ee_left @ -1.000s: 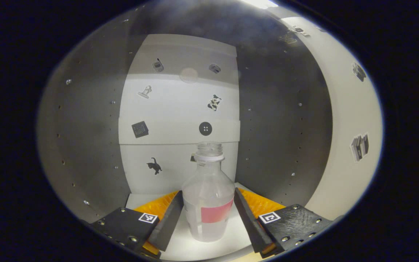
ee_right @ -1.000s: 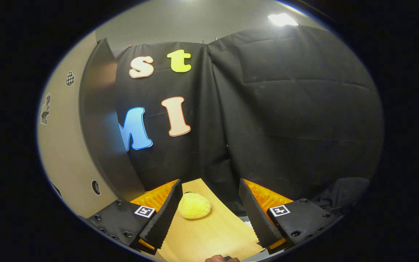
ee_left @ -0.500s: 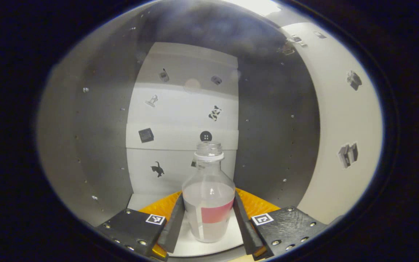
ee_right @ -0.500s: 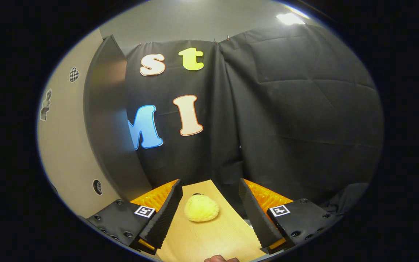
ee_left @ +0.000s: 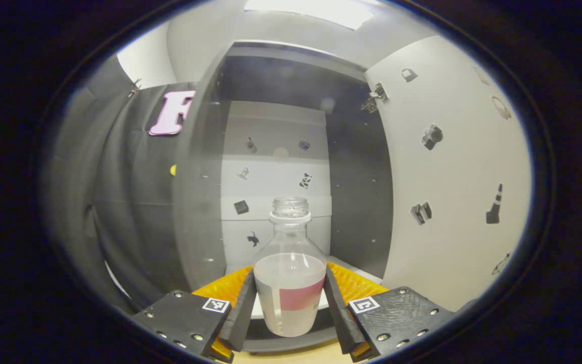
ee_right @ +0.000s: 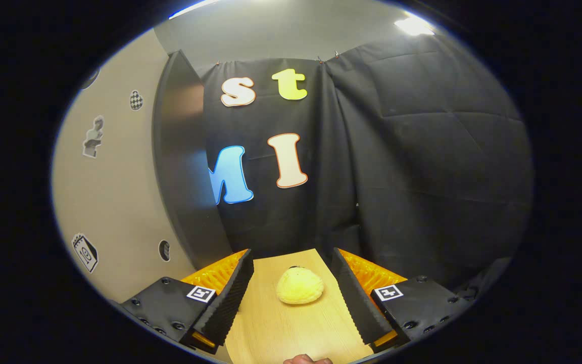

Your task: Open the cabinet door with the right hand, grasp the bottle in the cabinet with the left hand and place it on the coaster, then close the cabinet door with the right hand.

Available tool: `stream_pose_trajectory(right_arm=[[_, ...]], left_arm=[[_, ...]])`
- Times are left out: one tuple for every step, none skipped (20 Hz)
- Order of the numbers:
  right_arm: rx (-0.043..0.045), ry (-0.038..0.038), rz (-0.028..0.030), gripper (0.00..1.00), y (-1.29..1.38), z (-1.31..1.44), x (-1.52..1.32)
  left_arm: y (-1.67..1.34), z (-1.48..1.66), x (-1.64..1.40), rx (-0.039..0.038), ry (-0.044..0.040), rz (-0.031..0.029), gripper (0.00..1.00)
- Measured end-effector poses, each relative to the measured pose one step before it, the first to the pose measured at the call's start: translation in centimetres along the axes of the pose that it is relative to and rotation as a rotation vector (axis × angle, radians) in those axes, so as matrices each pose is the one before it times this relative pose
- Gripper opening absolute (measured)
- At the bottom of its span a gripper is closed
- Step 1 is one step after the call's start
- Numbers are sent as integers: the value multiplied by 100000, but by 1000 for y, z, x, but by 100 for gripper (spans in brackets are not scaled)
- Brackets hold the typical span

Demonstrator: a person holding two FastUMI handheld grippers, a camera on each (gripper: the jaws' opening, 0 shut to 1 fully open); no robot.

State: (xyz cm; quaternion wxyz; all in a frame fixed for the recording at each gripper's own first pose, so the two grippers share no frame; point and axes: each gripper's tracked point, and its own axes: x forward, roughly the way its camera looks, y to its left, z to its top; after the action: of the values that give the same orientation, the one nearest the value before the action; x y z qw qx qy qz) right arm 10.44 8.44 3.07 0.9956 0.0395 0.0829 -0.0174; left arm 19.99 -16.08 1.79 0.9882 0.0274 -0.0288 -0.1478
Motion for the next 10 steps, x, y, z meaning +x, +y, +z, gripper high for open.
stream_pose_trajectory(right_arm=[[-234,-6,1132,98,55,-18,37],[461,474,1385,98,146,-137,-103],[417,285,1639,98,333,-64,-294],[183,356,1473,98,205,-13,-135],[-467,324,1033,98,72,-141,-291],[-693,-430,503,98,-37,153,-92],[-460,-847,386,98,-62,52,-256],[-155,-1107,663,98,79,220,-101],[-64,-1040,474,98,148,15,66],[-58,-529,642,93,141,39,-3]], left_arm=[[389,-380,-2093,4,-474,2319,71],[571,-510,-2177,516,256,3081,70],[482,-799,-2157,651,321,2962,69],[358,-717,-1991,323,114,2300,71],[420,-915,-1779,150,197,2563,71],[444,-1213,-1510,372,712,2536,71],[193,-1311,-1391,139,618,1925,69],[248,-1442,-1276,-31,788,1848,71],[192,-1719,-935,-140,1084,1746,69],[306,-1755,-844,-79,1470,2200,71]])
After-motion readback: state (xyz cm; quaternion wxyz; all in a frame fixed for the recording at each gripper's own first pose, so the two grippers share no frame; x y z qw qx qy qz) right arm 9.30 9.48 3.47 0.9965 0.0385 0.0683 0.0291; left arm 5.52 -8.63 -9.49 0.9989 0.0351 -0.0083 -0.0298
